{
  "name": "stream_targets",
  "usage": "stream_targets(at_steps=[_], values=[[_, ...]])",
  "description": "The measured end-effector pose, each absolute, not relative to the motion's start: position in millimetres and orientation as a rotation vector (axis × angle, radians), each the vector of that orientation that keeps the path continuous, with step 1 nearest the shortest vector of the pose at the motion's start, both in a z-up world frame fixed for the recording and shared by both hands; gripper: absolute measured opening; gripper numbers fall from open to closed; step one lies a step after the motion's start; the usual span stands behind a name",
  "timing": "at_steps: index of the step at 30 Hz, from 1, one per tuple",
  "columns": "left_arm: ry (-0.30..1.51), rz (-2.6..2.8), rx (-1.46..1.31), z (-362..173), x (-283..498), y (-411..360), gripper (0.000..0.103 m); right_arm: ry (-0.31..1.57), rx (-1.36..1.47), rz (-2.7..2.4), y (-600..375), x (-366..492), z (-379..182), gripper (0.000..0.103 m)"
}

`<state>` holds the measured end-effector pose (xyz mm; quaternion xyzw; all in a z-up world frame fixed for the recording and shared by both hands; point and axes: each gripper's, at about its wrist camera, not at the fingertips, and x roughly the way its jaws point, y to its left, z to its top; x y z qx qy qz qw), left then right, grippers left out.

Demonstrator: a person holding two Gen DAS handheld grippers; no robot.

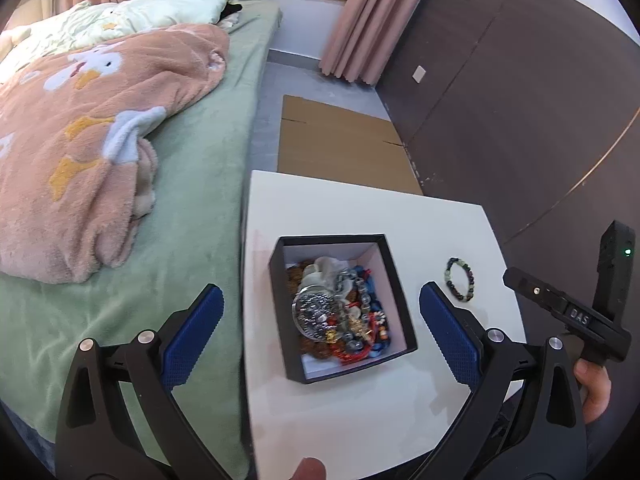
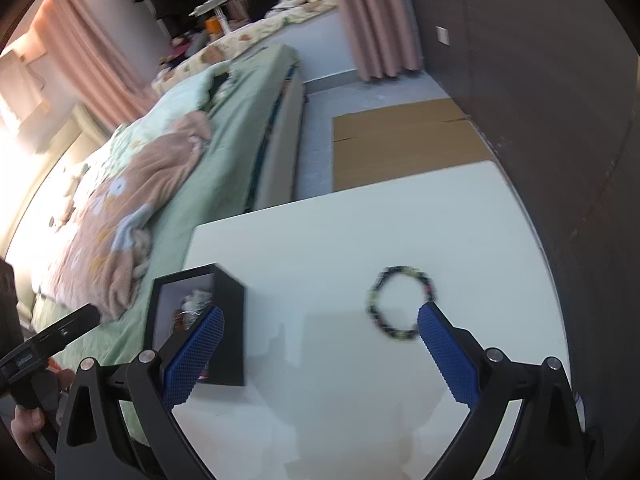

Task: Organize jewelry
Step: 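Grasp the green-and-black bead bracelet with the right tool and lift it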

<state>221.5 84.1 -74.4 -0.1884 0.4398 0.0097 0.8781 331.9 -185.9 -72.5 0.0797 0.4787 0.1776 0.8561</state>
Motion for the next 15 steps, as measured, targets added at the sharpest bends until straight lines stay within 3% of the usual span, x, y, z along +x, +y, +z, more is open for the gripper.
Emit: stream_targets(at_steps=[2, 7, 9, 15], values=[[0.914, 0.014, -0.393, -75, 224, 80, 0.098, 1.014, 0.189, 0.35, -198, 337, -78, 0.085], [0.928, 0.01, -0.386, -80, 230, 74, 0.098, 1.079, 0.232, 0.284, -221, 355, -102, 0.052], [0.931, 0.01, -0.392, -82, 231, 72, 0.098, 1.107, 0.237, 0.266, -227, 363, -113, 0.044], [0.929, 0.03, -0.378, -87, 234, 71, 0.098, 1.178, 0.198, 0.21, -226, 383, -142, 0.037]])
